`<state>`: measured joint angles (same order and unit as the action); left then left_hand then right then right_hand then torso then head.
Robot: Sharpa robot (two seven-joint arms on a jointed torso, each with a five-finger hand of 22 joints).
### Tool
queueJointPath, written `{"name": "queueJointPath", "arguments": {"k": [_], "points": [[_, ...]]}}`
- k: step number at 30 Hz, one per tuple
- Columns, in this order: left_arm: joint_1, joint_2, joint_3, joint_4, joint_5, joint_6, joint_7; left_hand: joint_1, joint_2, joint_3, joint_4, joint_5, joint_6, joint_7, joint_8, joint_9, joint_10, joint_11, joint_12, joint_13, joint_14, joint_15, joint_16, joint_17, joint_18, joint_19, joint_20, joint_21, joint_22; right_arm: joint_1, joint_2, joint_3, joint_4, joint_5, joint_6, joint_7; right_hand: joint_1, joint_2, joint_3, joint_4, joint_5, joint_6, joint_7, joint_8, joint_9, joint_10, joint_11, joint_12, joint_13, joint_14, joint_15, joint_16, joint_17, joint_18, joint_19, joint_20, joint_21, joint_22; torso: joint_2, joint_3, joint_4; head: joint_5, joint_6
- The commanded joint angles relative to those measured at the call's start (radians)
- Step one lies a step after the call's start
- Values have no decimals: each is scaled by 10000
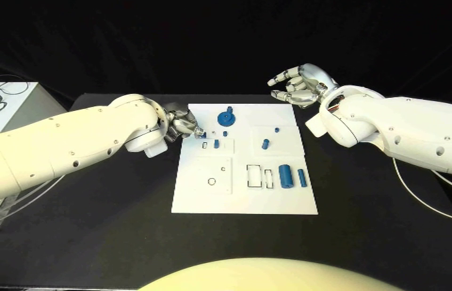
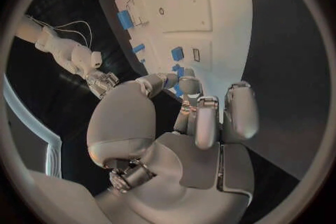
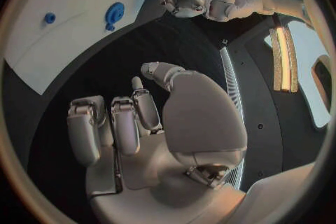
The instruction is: Assemble the parts on the task board
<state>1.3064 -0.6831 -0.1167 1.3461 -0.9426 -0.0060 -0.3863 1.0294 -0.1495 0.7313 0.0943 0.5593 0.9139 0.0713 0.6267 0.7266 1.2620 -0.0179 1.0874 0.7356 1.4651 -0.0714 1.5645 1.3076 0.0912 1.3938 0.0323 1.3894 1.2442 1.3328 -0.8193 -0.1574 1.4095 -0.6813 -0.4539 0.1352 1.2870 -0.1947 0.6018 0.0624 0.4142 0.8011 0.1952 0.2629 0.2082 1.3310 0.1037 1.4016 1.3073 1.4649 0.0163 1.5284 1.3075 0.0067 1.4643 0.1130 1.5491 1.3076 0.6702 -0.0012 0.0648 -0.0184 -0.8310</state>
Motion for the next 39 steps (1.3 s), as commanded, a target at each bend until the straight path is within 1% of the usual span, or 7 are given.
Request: {"name": "queueJointPath", "arguments": {"k": [1,14,16,20,30,34,39], "points": [[-22,74,-20,-32,-303,148,40,-9,121,2202,-2221,62,198,-112,58,8,52,-8,57,-8,1051,-60,53,2616,-163,57,15,56,17,-7,6,3,-16,-22,39,61,-99,-4,15,-50,-36,82,-4,-60,-6,-2,1,-24,265,841,34,-53,1887,10,970,50,-46,2370,6,0,-9,-20,-2],[-47,302,-143,-295,-547,699,0,-39,131,2258,-2278,91,208,-124,69,5,70,-22,61,-12,1057,-70,63,2632,-170,77,5,83,54,-14,18,3,-20,-24,45,60,-99,-4,15,-50,-36,82,-4,-60,-6,-2,1,-24,265,841,34,-53,1887,10,970,50,-46,2370,9,9,-15,-35,46],[-48,326,-149,-336,-568,765,-18,-39,131,2258,-2278,91,208,-124,69,5,70,-22,61,-12,1057,-70,63,2632,-170,77,5,83,54,-15,20,3,-20,-26,44,59,-99,-4,15,-50,-36,82,-4,-60,-6,-2,1,-24,265,841,34,-53,1887,10,970,50,-46,2370,9,7,-12,-41,-8],[-49,351,-156,-416,-588,912,-74,-43,134,2268,-2288,93,210,-126,69,4,78,-24,70,2,1057,-72,63,2632,-169,76,3,83,52,-15,20,2,-21,-31,45,55,-99,-4,15,-50,-36,82,-4,-60,-6,-2,1,-24,265,841,34,-53,1887,10,970,50,-46,2370,8,9,-6,-36,-28],[-54,482,-178,-609,-602,1107,-126,-57,135,2279,-2302,104,216,-128,72,2,90,-25,84,21,1057,-74,63,2632,-169,74,0,83,50,-15,28,2,-12,-37,35,67,-87,4,30,-83,-25,85,-7,-61,-5,5,-2,-20,269,845,31,-46,1899,7,974,48,-36,2380,14,3,-6,-3,-13],[-58,524,-187,-655,-614,1139,-128,-60,135,2280,-2305,106,217,-128,72,2,89,-25,80,14,1057,-74,63,2632,-169,74,0,84,50,-16,30,2,-10,-37,34,72,-87,4,30,-83,-25,85,-7,-61,-5,5,-2,-20,269,845,31,-46,1899,7,974,48,-36,2380,10,1,-12,5,-46],[-60,555,-193,-697,-634,1208,-124,-60,135,2280,-2305,106,217,-128,72,2,89,-25,80,14,1057,-74,63,2632,-169,74,0,84,50,-16,31,2,-6,-38,84,109,-90,5,31,-88,-24,87,-6,-61,-5,0,-2,-23,263,842,30,-53,1888,7,974,48,-36,2380,13,4,-3,-45,-27]]}}
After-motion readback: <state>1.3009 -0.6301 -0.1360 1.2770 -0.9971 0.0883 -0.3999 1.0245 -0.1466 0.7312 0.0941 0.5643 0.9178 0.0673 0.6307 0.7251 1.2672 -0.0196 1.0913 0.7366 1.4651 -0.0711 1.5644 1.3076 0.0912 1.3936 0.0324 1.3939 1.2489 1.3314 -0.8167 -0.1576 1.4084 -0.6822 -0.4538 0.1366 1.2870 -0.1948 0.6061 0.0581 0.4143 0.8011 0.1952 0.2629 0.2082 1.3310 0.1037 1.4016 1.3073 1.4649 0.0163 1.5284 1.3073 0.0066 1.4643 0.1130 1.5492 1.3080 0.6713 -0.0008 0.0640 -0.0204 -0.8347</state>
